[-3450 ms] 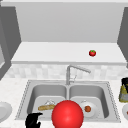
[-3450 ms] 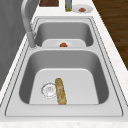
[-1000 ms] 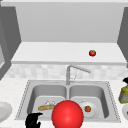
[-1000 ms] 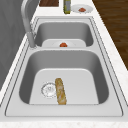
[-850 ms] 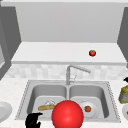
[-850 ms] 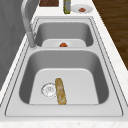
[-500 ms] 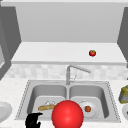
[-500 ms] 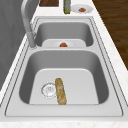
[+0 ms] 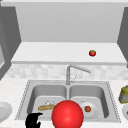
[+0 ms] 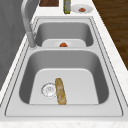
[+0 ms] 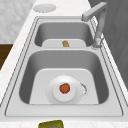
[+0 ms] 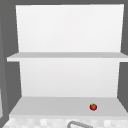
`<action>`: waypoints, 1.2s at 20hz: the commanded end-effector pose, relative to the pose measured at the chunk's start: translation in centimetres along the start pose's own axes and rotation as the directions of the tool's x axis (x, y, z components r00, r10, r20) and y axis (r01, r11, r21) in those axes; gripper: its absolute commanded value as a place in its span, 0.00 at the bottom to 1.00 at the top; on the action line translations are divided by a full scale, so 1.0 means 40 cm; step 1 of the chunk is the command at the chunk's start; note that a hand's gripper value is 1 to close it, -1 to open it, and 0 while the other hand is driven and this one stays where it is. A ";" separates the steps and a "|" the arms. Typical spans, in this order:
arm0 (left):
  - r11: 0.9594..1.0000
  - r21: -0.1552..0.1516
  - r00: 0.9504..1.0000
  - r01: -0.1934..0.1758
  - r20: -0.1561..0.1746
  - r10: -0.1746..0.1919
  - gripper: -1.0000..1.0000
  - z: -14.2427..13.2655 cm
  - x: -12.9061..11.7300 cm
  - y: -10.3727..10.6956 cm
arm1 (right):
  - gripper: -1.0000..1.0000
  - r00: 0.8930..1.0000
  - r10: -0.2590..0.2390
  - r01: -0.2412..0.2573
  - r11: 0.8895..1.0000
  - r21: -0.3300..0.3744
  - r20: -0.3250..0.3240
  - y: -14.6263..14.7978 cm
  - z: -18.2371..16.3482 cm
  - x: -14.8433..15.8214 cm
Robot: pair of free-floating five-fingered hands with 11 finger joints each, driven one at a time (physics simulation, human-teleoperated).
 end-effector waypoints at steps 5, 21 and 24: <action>1.000 0.000 1.000 0.000 0.000 0.000 0.50 0.000 0.000 0.000 | 0.00 0.993 -0.114 0.116 0.992 -0.047 0.041 0.077 0.118 -0.008; 1.000 0.000 1.000 0.000 0.000 0.000 0.50 0.000 0.000 0.000 | 0.00 0.952 -0.275 0.271 0.961 0.045 0.135 0.206 0.265 0.042; 1.000 0.000 1.000 0.000 0.000 0.000 0.50 0.000 0.000 0.000 | 0.00 0.940 -0.311 0.305 0.950 0.065 0.138 0.219 0.252 0.072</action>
